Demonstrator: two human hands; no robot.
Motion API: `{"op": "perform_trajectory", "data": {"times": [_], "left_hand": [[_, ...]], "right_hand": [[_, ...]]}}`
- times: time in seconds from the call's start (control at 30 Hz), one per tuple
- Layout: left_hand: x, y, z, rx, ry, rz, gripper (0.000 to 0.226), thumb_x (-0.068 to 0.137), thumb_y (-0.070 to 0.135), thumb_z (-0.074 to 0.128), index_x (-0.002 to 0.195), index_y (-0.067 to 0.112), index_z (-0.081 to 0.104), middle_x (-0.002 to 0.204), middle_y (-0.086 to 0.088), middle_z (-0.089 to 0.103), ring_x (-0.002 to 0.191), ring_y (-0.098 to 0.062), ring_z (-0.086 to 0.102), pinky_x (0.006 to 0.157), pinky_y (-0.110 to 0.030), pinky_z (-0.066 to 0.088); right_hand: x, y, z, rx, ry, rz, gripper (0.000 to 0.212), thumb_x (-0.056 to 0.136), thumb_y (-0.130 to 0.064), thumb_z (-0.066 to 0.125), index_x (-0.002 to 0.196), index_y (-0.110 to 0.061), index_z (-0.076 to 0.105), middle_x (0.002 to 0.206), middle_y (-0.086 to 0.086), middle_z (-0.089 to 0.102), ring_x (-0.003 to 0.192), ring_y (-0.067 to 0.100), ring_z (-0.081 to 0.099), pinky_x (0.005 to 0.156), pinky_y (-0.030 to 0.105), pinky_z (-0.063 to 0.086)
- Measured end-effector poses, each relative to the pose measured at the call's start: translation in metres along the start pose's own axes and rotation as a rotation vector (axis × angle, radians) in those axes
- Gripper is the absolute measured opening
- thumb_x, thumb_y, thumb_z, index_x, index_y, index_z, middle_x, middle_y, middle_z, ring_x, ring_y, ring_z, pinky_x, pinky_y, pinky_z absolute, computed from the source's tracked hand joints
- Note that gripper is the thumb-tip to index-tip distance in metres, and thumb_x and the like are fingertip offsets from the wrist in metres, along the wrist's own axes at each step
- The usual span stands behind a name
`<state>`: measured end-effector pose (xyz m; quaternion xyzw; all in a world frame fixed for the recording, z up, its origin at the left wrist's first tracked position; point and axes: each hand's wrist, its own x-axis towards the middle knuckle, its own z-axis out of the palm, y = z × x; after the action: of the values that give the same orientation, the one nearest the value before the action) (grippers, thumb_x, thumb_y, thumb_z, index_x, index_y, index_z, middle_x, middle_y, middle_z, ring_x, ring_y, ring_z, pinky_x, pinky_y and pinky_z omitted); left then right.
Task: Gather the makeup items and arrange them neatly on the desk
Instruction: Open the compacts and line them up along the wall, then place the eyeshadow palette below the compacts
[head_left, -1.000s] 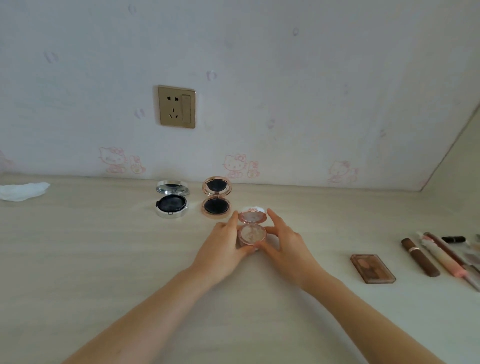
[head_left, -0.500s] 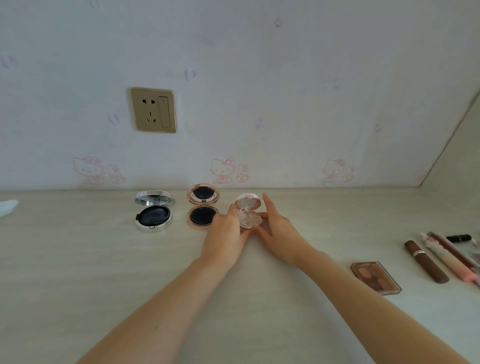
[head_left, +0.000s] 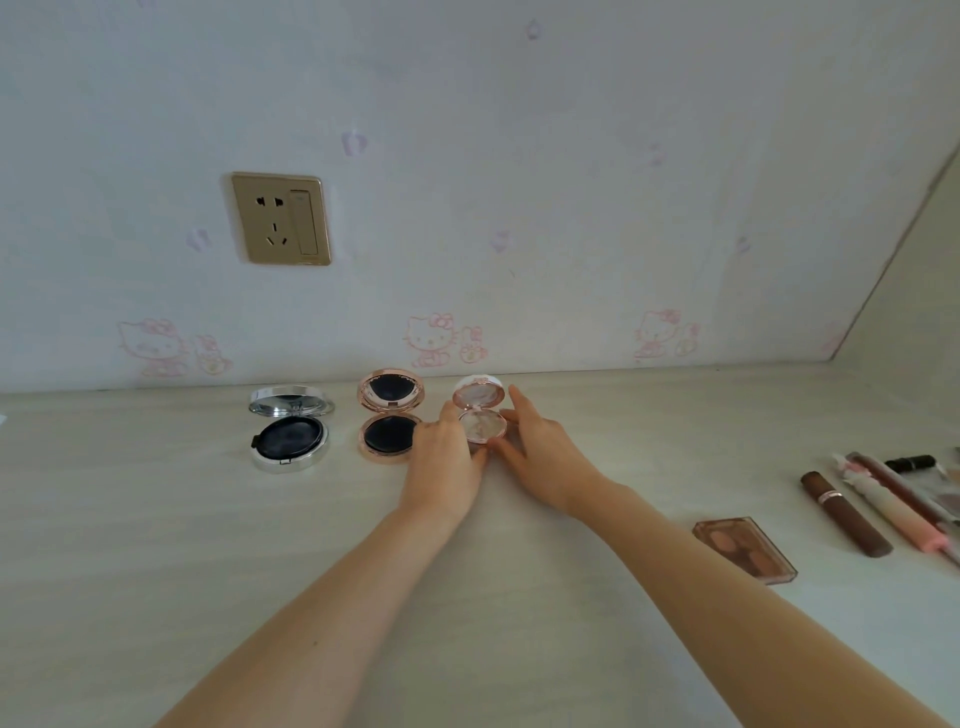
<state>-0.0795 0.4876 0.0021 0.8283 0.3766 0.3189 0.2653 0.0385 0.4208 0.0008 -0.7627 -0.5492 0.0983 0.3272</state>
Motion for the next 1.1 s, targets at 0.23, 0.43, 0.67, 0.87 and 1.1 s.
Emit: {"op": "perform_trajectory", "data": {"times": [0.23, 0.43, 0.67, 0.87, 1.1], "left_hand": [[-0.016, 0.006, -0.010, 0.096, -0.031, 0.010, 0.047, 0.087, 0.008, 0.058, 0.130, 0.003, 0.041, 0.115, -0.018, 0.059, 0.110, -0.034, 0.051, 0.083, -0.035, 0.041], [-0.042, 0.025, -0.023, 0.056, -0.008, 0.110, 0.046, 0.083, 0.004, 0.059, 0.127, 0.006, 0.047, 0.115, -0.011, 0.061, 0.108, -0.030, 0.054, 0.080, -0.032, 0.042], [-0.071, 0.069, 0.006, -0.006, -0.162, 0.191, 0.037, 0.088, 0.015, 0.057, 0.125, 0.010, 0.054, 0.116, -0.006, 0.063, 0.112, -0.022, 0.054, 0.090, -0.030, 0.043], [-0.089, 0.108, 0.042, 0.031, -0.252, 0.258, 0.033, 0.090, 0.024, 0.055, 0.122, 0.014, 0.057, 0.115, -0.002, 0.064, 0.116, -0.022, 0.047, 0.091, -0.034, 0.044], [-0.097, 0.132, 0.073, 0.145, -0.332, 0.275, 0.047, 0.094, 0.042, 0.050, 0.121, 0.004, 0.057, 0.123, -0.010, 0.055, 0.125, -0.029, 0.035, 0.099, -0.039, 0.039]], "right_hand": [[-0.027, -0.006, -0.015, -0.146, -0.035, 0.068, 0.067, 0.097, -0.023, 0.050, 0.151, -0.010, 0.012, 0.142, 0.015, 0.047, 0.130, 0.031, 0.042, 0.102, 0.034, 0.035], [-0.080, -0.003, -0.060, -0.293, -0.044, 0.044, 0.054, 0.096, -0.027, 0.051, 0.145, -0.018, 0.028, 0.138, 0.000, 0.050, 0.127, 0.020, 0.043, 0.103, 0.031, 0.036], [-0.139, 0.021, -0.115, -0.443, 0.001, 0.151, 0.040, 0.097, -0.029, 0.048, 0.136, -0.019, 0.043, 0.130, -0.004, 0.055, 0.122, 0.017, 0.046, 0.098, 0.029, 0.038], [-0.172, 0.051, -0.144, -0.489, 0.070, 0.280, 0.033, 0.096, -0.030, 0.049, 0.126, -0.019, 0.053, 0.113, -0.002, 0.059, 0.101, 0.013, 0.052, 0.083, 0.023, 0.038], [-0.176, 0.069, -0.146, -0.522, -0.013, 0.455, 0.038, 0.096, -0.045, 0.043, 0.107, -0.013, 0.061, 0.108, 0.009, 0.055, 0.113, 0.029, 0.051, 0.090, 0.035, 0.042]]}}
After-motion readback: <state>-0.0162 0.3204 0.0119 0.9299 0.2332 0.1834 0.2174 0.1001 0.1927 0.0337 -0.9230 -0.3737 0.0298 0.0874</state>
